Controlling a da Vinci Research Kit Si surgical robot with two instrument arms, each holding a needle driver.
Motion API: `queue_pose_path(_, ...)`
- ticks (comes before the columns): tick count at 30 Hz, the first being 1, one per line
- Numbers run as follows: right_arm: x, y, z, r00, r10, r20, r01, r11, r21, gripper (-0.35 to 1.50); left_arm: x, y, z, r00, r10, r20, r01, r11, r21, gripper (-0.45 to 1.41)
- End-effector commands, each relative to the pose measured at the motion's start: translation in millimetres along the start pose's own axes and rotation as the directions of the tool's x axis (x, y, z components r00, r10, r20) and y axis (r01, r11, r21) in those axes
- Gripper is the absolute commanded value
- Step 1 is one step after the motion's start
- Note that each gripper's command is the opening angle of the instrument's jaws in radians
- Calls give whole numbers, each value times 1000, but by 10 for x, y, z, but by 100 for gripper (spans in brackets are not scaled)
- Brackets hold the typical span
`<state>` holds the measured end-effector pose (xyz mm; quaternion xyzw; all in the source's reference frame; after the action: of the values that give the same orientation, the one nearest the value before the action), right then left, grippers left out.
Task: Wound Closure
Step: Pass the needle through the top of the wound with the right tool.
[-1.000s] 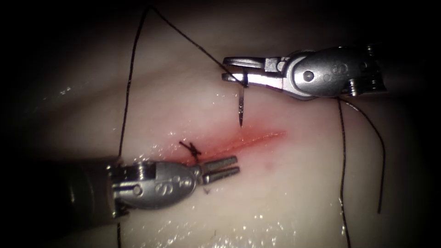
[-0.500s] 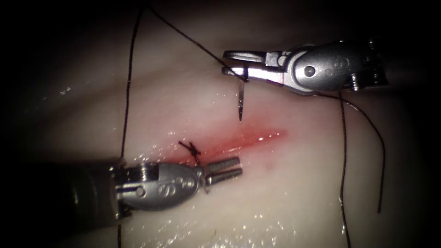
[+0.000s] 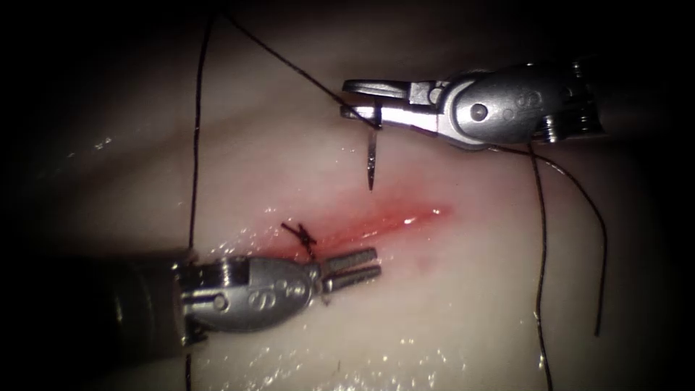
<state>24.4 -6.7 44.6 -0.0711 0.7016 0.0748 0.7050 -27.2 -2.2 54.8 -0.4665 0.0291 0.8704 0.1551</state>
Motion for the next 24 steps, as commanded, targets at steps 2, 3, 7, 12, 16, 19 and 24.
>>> queue_pose_path(2,-8,-5,6,1000,-7,3,7,1000,10,-35,-2,2,5,1000,0,-2,0,1000,-3,-18)
queue_pose_path(3,-10,-6,4,1000,-10,4,10,1000,15,-35,-2,2,4,1000,0,-2,0,1000,-4,-16)
queue_pose_path(7,-12,-10,-3,1000,-21,15,21,999,37,-35,-2,0,0,1000,-1,-3,1,1000,-9,-16)
queue_pose_path(12,-8,-15,-11,999,-32,9,31,998,50,-35,-3,-2,-1,1000,-1,-6,1,1000,-14,-16)
queue_pose_path(16,-7,-27,-11,996,-89,-10,89,994,62,-35,-3,-1,-2,1000,-1,-6,1,1000,-13,-16)
queue_pose_path(19,-11,-41,-11,983,-181,-28,182,981,70,-35,-2,-1,-2,1000,-1,-6,1,1000,-13,-16)
queue_pose_path(24,-21,-74,-19,956,-285,-65,289,956,59,-35,-3,1,-6,1000,-5,-7,5,1000,-16,-16)
